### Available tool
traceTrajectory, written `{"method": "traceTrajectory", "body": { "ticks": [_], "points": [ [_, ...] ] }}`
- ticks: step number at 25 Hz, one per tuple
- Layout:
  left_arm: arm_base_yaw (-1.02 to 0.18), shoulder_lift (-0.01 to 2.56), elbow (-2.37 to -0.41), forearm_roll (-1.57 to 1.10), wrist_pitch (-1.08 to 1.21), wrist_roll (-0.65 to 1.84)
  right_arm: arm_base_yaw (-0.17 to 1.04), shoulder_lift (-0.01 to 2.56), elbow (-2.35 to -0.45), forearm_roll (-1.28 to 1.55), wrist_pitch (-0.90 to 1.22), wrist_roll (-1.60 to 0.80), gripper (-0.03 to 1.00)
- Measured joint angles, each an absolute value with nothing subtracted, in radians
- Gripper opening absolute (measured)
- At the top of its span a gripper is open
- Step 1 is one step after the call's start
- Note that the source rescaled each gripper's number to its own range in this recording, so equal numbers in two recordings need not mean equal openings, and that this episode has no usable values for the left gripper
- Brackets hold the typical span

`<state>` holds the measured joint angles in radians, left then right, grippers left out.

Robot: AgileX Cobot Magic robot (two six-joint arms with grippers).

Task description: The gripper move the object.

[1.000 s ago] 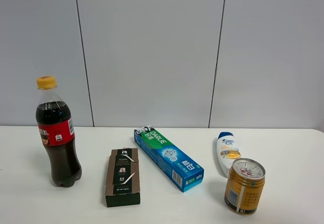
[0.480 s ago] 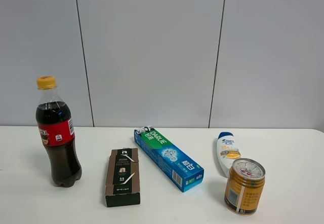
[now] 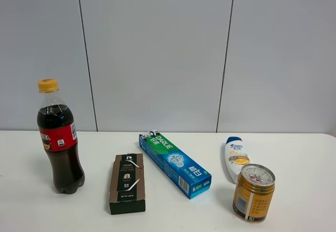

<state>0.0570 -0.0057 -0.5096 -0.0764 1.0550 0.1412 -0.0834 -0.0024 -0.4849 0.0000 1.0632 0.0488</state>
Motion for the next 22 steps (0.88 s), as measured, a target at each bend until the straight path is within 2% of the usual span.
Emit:
{"method": "traceTrajectory", "body": {
  "ticks": [22],
  "points": [
    [0.057,-0.006,-0.510,-0.076,1.055,0.141,-0.083,-0.002,-0.485,0.000,1.063,0.049,0.72]
  ]
}}
